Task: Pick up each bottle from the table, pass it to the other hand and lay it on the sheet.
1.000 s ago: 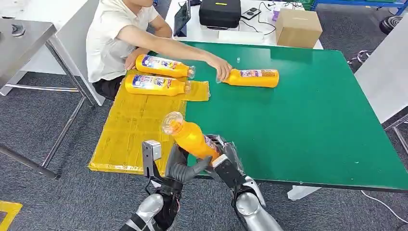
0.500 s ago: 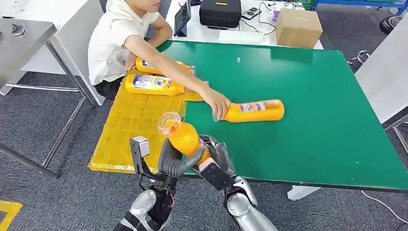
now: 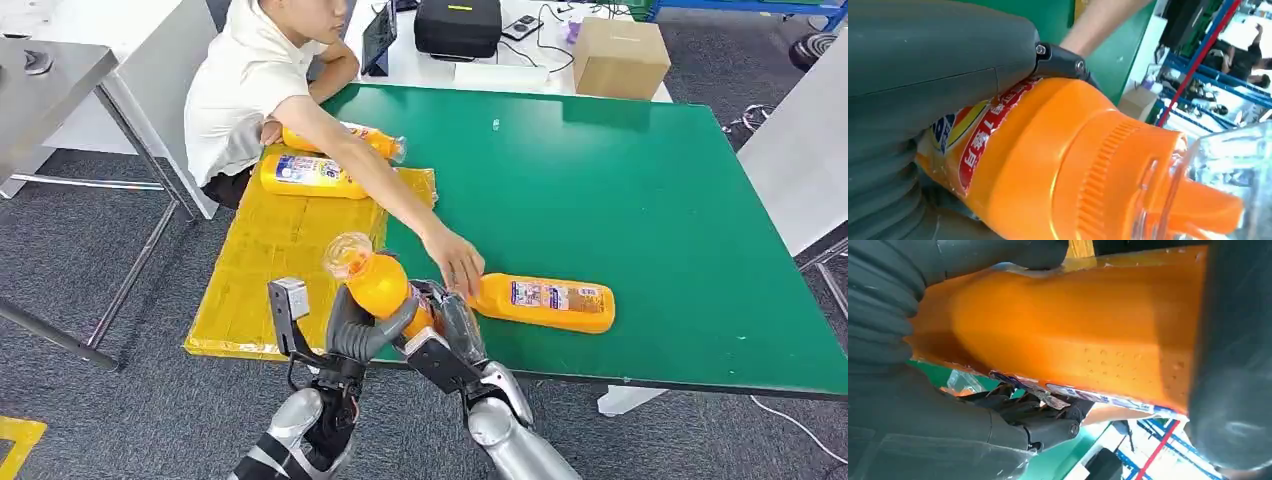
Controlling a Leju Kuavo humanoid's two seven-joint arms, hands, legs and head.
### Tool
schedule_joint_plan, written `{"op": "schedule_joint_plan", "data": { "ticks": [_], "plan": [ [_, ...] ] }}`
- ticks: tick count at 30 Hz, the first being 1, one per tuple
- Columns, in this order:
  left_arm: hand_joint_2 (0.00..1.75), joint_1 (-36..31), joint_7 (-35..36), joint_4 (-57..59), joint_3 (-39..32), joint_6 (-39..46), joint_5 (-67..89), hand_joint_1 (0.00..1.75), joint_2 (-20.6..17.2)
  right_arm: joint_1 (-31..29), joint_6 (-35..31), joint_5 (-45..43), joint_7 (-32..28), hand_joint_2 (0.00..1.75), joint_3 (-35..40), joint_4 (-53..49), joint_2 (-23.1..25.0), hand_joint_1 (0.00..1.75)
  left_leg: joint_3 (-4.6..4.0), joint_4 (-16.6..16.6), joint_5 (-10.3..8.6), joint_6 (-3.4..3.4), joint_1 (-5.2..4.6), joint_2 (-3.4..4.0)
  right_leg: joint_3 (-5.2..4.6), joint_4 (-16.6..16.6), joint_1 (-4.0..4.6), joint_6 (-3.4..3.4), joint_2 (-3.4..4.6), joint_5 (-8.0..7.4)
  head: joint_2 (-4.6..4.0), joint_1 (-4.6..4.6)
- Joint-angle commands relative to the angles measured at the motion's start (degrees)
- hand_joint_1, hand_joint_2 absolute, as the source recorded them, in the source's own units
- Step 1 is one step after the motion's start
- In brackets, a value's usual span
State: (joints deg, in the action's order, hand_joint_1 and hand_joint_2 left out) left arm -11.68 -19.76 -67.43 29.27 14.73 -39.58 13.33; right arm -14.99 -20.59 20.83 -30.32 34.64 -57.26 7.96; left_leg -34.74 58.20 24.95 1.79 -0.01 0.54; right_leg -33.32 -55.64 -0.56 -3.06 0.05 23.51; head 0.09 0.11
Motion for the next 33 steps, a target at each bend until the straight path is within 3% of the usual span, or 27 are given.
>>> {"op": "schedule_joint_plan", "data": {
  "ticks": [1, 3, 4, 11, 12, 16, 17, 21, 22, 23, 24, 31, 33],
  "plan": [
    [1.75, -3.4, -0.4, 3.2, 0.7, 0.4, 0.2, 1.75, -1.1, 1.0, -0.7, -0.6, 0.0, 1.75, 2.4, 1.4, -0.8, 0.42, 0.17, -0.1, 0.03, -0.10, 0.03, -0.15, 0.18, 0.0, 0.03, 0.10, -0.12, 0.09, 0.00, 0.00],
    [1.75, -3.3, -0.4, 3.1, 0.7, 0.3, 0.2, 1.75, -1.2, 1.1, -0.7, -0.6, 0.0, 1.75, 2.5, 1.2, -0.8, 0.42, 0.22, -0.1, 0.05, -0.11, 0.03, -0.11, 0.23, 0.0, 0.03, 0.12, -0.08, 0.09, 0.00, 0.00],
    [1.75, -3.3, -0.7, 3.1, 0.8, 0.6, 0.6, 1.75, -1.2, 1.3, -1.3, -0.5, -0.1, 1.75, 2.2, 1.0, -0.7, 0.00, 0.15, -0.1, 0.02, -0.08, 0.02, -0.10, 0.16, 0.0, 0.02, 0.09, -0.07, 0.06, 0.00, -0.02],
    [1.75, -3.7, -2.1, 2.2, -0.3, 3.6, 3.1, 1.75, -1.7, 2.6, -4.5, 0.1, -0.6, 1.75, 1.2, -2.4, -0.8, 0.00, 0.02, 0.0, 0.02, -0.08, 0.03, -0.07, 0.04, 0.0, 0.03, 0.08, -0.04, 0.04, 0.00, 0.02],
    [1.75, -3.8, -3.2, 1.4, -0.5, 4.5, 4.4, 1.75, -1.9, 2.7, -7.3, 2.3, -1.2, 0.00, 1.4, -2.5, -1.1, 0.00, 0.08, 0.0, 0.03, -0.10, 0.03, -0.07, 0.08, 0.0, 0.03, 0.10, -0.03, 0.06, 0.00, 0.00],
    [1.75, -4.7, -8.1, -0.8, -0.9, 14.4, 13.5, 1.75, -2.2, 4.8, -19.4, 7.7, -7.0, 0.00, -1.1, -4.5, -0.5, 0.00, 0.07, 0.0, 0.05, -0.12, 0.02, -0.11, 0.08, -0.1, 0.02, 0.13, -0.07, 0.10, 0.00, 0.00],
    [1.75, -4.9, -9.1, -0.8, -1.3, 17.4, 15.8, 1.75, -2.1, 7.1, -19.4, 11.7, -9.5, 0.00, -7.3, -6.9, 1.4, 0.00, -0.01, 0.0, 0.01, -0.09, 0.04, -0.11, 0.02, 0.0, 0.03, 0.09, -0.08, 0.06, 0.00, 0.02],
    [1.75, -4.7, -13.3, -0.5, -4.1, 25.2, 21.5, 1.75, -1.6, 13.5, -19.4, 25.1, -9.7, 0.00, -18.4, -23.3, 5.6, 0.00, 0.01, 0.1, 0.08, -0.15, 0.01, -0.21, 0.02, -0.2, 0.01, 0.15, -0.17, 0.19, 0.00, 0.02],
    [1.75, -4.8, -14.5, 1.9, -7.8, 25.3, 29.4, 1.75, -0.5, 14.0, -19.4, 26.3, -9.7, 0.00, -19.8, -26.6, 6.1, 0.00, -0.04, 0.1, 0.06, -0.13, -0.01, -0.17, -0.06, -0.2, -0.01, 0.12, -0.14, 0.16, 0.00, 0.00],
    [1.75, -4.5, -14.9, 4.5, -16.4, 25.3, 45.7, 1.75, 3.1, 14.6, -19.4, 28.0, -9.7, 0.00, -21.5, -29.7, 6.9, 0.00, -0.11, 0.0, 0.03, -0.10, -0.01, -0.12, -0.10, -0.1, -0.01, 0.09, -0.09, 0.09, 0.00, 0.00],
    [1.75, -4.9, -14.0, 6.1, -20.0, 25.3, 54.2, 1.75, 4.3, 14.6, -19.4, 28.5, -9.7, 0.00, -22.2, -31.3, 7.4, 0.00, -0.07, 0.0, 0.05, -0.12, -0.01, -0.14, -0.06, -0.1, 0.00, 0.11, -0.11, 0.12, 0.00, -0.02],
    [1.75, -4.9, -14.0, 6.1, -20.0, 25.3, 54.2, 1.75, 4.3, 14.6, -19.4, 28.5, -9.7, 0.00, -22.2, -31.3, 7.4, 0.00, -0.08, 0.0, 0.01, -0.08, 0.00, -0.10, -0.09, 0.0, -0.01, 0.08, -0.07, 0.05, 0.00, 0.00],
    [1.75, -5.7, -11.3, 7.8, -25.5, 25.3, 71.9, 1.75, 6.2, 14.2, -19.4, 27.9, -9.7, 0.00, -22.2, -31.2, 7.7, 0.00, 0.01, 0.0, 0.03, -0.12, -0.03, -0.14, -0.01, 0.0, -0.02, 0.12, -0.12, 0.08, 0.00, 0.00]
  ]
}}
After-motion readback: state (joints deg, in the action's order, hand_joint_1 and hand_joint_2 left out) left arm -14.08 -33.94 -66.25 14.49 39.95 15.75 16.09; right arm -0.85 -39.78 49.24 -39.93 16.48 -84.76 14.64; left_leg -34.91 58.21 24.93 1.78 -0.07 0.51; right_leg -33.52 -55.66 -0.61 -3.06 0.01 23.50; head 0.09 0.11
